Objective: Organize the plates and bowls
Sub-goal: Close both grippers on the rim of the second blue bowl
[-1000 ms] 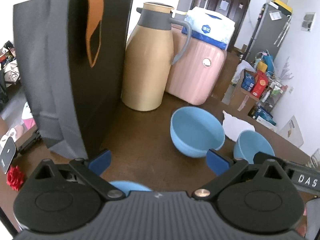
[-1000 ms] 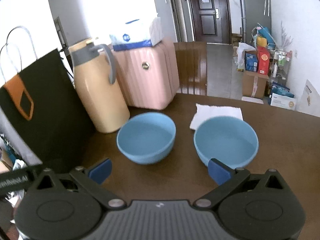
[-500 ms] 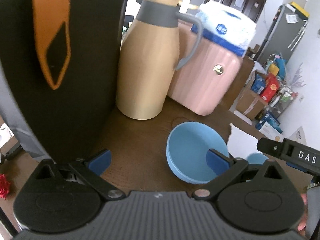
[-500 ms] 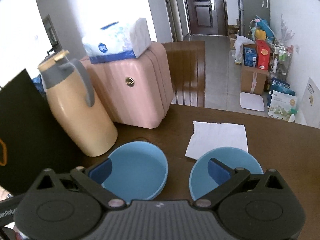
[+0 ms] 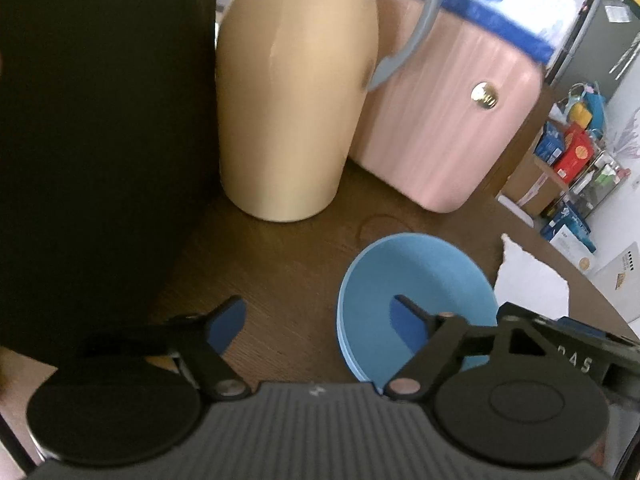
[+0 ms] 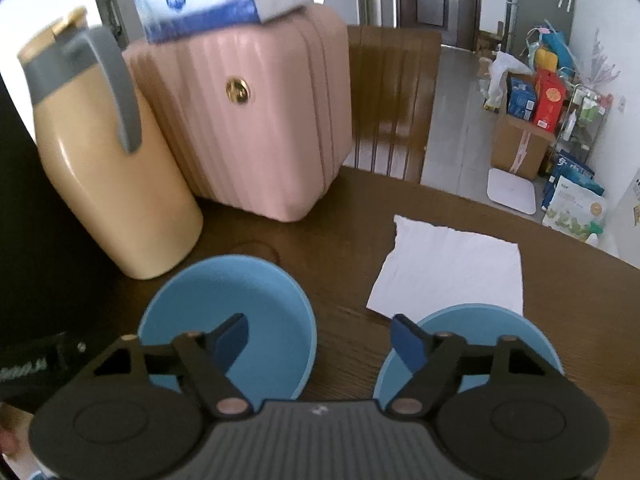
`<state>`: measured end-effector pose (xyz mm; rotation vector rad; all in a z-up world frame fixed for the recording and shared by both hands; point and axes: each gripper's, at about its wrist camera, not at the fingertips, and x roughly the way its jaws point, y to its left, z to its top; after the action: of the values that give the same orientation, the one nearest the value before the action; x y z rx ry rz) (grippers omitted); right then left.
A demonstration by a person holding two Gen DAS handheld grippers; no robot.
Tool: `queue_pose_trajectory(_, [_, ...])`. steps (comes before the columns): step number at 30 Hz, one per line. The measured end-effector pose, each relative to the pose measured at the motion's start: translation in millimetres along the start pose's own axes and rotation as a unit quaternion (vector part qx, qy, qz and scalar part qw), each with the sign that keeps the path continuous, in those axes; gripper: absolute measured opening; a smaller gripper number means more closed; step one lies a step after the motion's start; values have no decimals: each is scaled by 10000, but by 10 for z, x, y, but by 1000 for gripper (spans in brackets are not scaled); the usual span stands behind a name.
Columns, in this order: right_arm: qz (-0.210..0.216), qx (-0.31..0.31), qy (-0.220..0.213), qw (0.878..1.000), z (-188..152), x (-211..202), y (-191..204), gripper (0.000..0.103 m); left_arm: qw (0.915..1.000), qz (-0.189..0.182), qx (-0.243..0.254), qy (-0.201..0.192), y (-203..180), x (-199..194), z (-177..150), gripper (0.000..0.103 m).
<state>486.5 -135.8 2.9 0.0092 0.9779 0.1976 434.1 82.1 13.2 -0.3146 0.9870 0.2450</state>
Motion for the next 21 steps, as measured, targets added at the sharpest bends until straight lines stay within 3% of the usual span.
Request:
queue_pose_trajectory(6, [-43,-199,115,9997,-48,202,44,56,9995,105,-17,310,-22,287,16,67])
queue_pose_trajectory(14, [-89,-326,189,9992,-102,351,81,50,9981,138,147,585,-90,486,-17,49])
queue_pose_trajectory(21, [-87,-356,292,9989,-141,443,99,31,9975,102,200,667,-139,582,-29,31])
